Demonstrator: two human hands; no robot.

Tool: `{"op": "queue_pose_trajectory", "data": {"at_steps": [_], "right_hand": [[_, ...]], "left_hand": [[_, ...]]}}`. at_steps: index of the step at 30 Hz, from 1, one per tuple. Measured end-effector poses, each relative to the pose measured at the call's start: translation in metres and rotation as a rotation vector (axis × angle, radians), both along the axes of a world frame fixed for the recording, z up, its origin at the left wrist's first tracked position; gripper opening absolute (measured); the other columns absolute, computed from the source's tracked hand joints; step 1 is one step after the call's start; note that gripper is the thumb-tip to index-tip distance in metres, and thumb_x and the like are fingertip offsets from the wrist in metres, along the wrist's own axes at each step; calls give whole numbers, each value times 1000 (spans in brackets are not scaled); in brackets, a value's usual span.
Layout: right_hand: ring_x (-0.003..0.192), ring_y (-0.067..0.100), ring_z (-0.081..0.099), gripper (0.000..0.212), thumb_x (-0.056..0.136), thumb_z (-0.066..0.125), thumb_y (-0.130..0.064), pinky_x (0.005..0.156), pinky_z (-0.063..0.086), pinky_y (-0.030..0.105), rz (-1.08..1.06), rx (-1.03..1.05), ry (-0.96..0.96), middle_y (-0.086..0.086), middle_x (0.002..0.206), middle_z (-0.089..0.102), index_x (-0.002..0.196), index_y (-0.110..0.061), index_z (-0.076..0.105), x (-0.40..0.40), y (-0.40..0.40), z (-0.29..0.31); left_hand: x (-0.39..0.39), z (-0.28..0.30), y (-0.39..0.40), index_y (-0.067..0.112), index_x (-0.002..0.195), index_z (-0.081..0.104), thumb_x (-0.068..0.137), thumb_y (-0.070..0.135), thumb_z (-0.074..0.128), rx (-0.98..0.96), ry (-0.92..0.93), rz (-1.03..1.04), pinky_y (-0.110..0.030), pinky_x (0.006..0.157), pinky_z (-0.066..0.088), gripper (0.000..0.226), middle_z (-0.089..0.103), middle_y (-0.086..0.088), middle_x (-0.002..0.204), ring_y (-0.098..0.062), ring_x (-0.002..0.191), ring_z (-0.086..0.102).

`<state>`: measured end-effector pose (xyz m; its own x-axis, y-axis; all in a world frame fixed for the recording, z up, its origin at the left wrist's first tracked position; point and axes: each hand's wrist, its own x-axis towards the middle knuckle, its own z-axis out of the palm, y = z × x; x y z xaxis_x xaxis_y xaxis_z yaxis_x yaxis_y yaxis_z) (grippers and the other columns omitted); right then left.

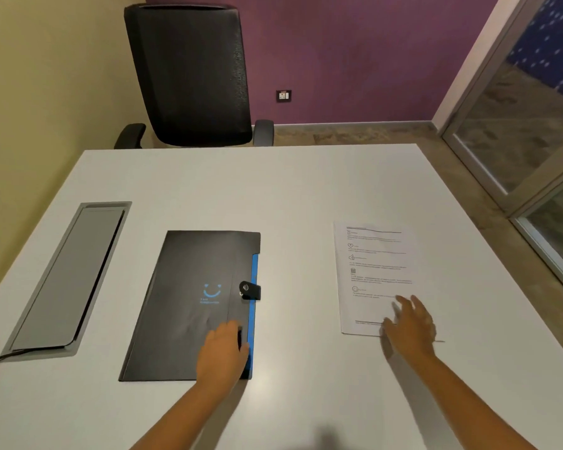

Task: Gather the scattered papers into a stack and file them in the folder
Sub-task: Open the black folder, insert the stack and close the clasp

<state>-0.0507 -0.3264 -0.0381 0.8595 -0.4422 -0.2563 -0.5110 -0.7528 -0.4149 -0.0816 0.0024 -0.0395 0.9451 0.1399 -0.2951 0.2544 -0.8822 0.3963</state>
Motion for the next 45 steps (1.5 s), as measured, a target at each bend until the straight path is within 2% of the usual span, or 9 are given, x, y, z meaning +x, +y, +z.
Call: {"op": "queue_pose_trajectory", "data": {"at_steps": [4,7,14,21,26,35,39,42,45], "right_hand": [[145,22,13,55,89,56,-25,119,10,41,221,-40,33,2,158,14,141,-24,37,-20,38,-5],[146,20,9,54,91,52,-27,120,5,41,317,7,39,-1,158,10,142,-27,33,-33,59,-9],[144,20,16,49,90,56,-23,119,13,37,315,102,-23,0,156,19,136,-25,41,-33,67,-9],[142,22,21,45,89,59,-18,116,18,33,264,184,-25,5,153,27,133,-19,48,-32,59,-17],[147,24,6,45,94,48,-29,117,3,49,311,-16,157,1,158,13,137,-28,37,-26,69,-25],[147,23,-1,53,95,42,-35,114,13,58,384,-106,255,-1,160,-2,144,-31,22,-35,75,-27],[147,27,-5,56,94,43,-35,115,5,58,394,-138,270,3,160,1,145,-28,20,-30,84,-21],[147,24,-2,55,93,45,-35,116,0,52,427,-94,182,0,159,7,144,-29,24,-29,96,-14],[147,20,0,52,94,45,-35,117,-3,47,494,-42,88,-4,158,10,143,-32,26,-30,109,-7]], "left_hand": [[15,0,-13,15,137,27,84,48,55,179,94,53,-48,108,31,68,28,-6,149,-31,141,19],[24,-6,-17,13,146,7,83,55,53,211,162,73,-58,110,20,89,9,-8,157,-36,144,2],[31,-19,-1,16,147,-3,77,59,58,63,328,209,-65,109,12,102,-11,-7,157,-37,143,-10],[22,-23,-1,30,146,-4,82,57,53,159,346,49,-64,108,19,90,-13,-10,157,-39,143,-8],[20,-20,-7,30,146,-8,81,53,54,192,392,39,-65,107,19,92,-16,-12,156,-42,141,-9],[20,-8,-31,15,146,-6,92,26,50,293,353,-45,-52,106,36,79,0,-16,156,-48,139,15],[25,0,-20,6,146,-2,93,16,47,324,308,-90,-39,106,40,73,24,-19,151,-35,132,39],[28,11,-11,5,144,15,94,13,44,346,173,-152,-27,98,45,58,47,-11,138,-20,117,56],[25,22,-8,5,145,11,93,9,43,320,102,-153,-27,96,47,61,29,-11,151,-20,116,57]]}}
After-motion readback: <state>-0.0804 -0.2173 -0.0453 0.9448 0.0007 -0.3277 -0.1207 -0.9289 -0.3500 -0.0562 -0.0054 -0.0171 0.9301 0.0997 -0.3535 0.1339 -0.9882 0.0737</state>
